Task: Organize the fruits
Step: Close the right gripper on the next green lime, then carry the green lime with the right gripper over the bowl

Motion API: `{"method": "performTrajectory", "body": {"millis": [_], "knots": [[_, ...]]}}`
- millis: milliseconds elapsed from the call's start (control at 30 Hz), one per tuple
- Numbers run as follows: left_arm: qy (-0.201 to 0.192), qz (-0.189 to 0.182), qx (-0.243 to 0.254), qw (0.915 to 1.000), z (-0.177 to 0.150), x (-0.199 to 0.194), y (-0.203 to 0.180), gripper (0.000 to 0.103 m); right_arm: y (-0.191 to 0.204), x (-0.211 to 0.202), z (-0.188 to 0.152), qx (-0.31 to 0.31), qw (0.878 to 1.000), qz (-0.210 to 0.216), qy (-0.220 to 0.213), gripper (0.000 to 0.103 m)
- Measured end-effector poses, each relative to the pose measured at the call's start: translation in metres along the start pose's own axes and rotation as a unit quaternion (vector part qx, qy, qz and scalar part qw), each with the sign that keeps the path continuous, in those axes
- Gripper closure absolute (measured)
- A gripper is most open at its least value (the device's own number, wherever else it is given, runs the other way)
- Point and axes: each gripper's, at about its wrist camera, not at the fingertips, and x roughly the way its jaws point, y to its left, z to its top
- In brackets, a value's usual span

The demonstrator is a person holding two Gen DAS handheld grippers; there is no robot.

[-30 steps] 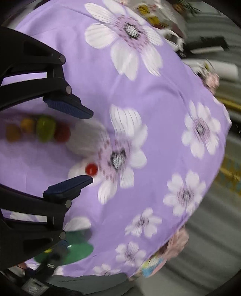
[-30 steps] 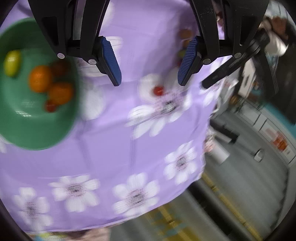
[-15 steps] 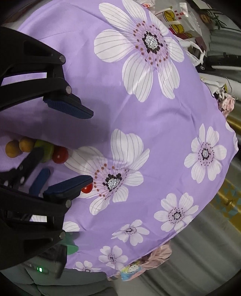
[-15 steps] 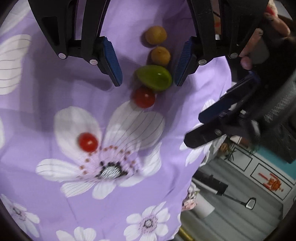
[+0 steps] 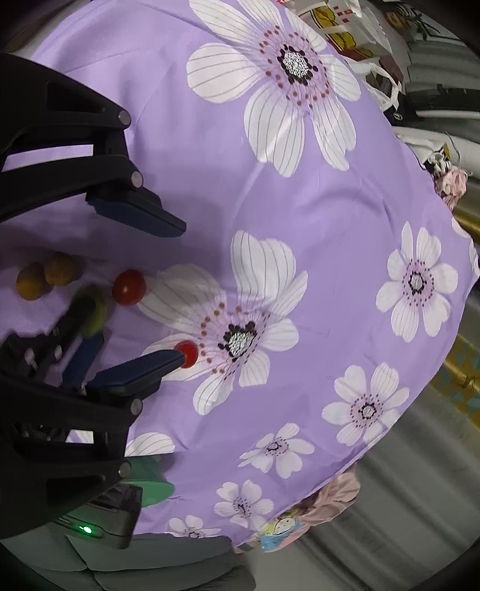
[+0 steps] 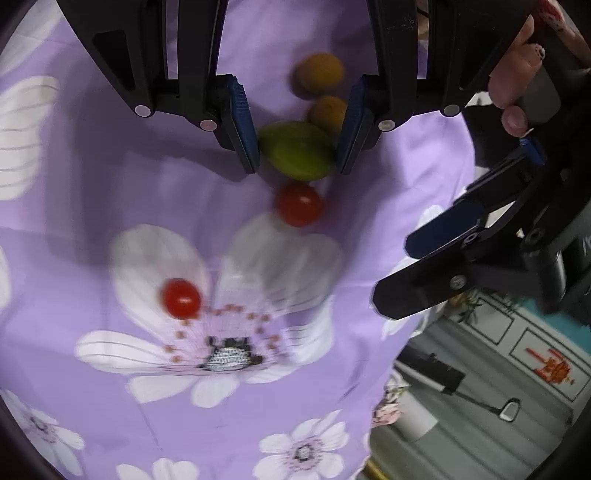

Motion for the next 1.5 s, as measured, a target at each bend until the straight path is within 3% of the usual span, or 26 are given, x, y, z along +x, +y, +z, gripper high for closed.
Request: {"method": "performTrajectory", "body": {"millis": [267,467,567,667,800,900,1167,1500], "knots": [[0.025,0.004,0.045,0.9987,-0.012,0.014,-0.022,0.041,-0.047,-0.042,-0.002,0.034,0.996,-0.078,-0.017,0.062],[0.053,-0.005,0.086,0.9949,-0.027,0.028,-0.041,0.041,-0.073,-0.042,0.0,0.081,0.994,-0.077,-0.016,0.062],[0.072,-0.008,0.084,0.9939,-0.031,0.038,-0.044,0.047,-0.079,-0.05,0.005,0.099,0.993,-0.057,-0.041,0.062],[0.094,-0.024,0.082,0.992,-0.036,0.045,-0.046,0.058,-0.088,-0.052,0.012,0.119,0.991,0.002,-0.057,0.062],[0.103,-0.06,0.092,0.9886,-0.044,0.05,-0.058,0.062,-0.091,-0.045,0.019,0.132,0.989,0.036,-0.06,0.062],[0.123,-0.079,0.087,0.9854,-0.05,0.058,-0.064,0.065,-0.091,-0.035,0.02,0.138,0.989,0.044,-0.041,0.062],[0.146,-0.072,0.108,0.9808,-0.062,0.072,-0.078,0.071,-0.092,-0.024,0.018,0.138,0.989,0.06,-0.01,0.066],[0.123,-0.062,0.13,0.9819,-0.063,0.069,-0.085,0.073,-0.093,-0.026,0.015,0.138,0.989,0.055,-0.015,0.067]]}}
